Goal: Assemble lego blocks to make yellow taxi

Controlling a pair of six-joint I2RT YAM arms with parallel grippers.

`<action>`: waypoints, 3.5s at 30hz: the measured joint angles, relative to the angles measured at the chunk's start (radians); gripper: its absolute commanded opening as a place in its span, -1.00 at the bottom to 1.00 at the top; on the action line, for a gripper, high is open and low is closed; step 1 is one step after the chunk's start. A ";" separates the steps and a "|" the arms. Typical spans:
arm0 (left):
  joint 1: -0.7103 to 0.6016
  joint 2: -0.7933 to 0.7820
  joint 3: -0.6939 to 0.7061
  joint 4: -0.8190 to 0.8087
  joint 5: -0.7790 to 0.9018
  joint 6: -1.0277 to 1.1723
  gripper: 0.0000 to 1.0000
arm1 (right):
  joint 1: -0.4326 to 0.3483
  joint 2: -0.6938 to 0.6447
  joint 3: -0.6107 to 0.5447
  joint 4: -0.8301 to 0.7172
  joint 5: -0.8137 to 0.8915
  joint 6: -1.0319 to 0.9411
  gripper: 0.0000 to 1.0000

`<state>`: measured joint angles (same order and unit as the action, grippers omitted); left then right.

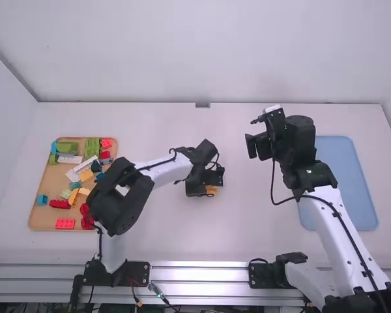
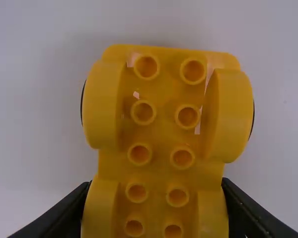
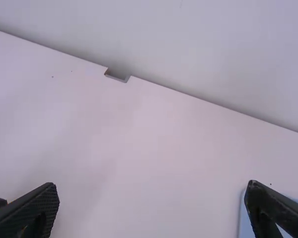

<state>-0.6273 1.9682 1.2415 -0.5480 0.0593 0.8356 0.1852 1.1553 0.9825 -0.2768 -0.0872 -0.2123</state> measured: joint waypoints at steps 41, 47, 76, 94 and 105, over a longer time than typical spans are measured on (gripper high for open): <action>0.883 -0.294 0.055 -0.156 -0.056 -0.760 0.98 | 0.030 0.000 0.000 0.061 0.004 0.000 0.98; 1.077 -0.267 0.034 -0.194 -0.057 -0.905 0.98 | 0.035 0.000 0.000 0.074 0.004 0.002 0.98; 1.201 -0.267 -0.313 0.044 -0.086 -1.405 0.68 | 0.035 0.000 0.000 0.109 0.003 0.002 0.98; 1.201 -0.267 -0.409 0.180 -0.086 -1.416 0.40 | 0.035 0.000 0.000 0.109 0.000 0.002 0.98; 1.201 -0.268 -0.418 0.187 -0.090 -1.421 0.09 | 0.035 0.000 0.000 0.109 -0.001 0.002 0.98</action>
<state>0.5732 1.7004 0.8234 -0.3611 -0.0303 -0.5858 0.2199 1.1553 0.9825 -0.1680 -0.0879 -0.2104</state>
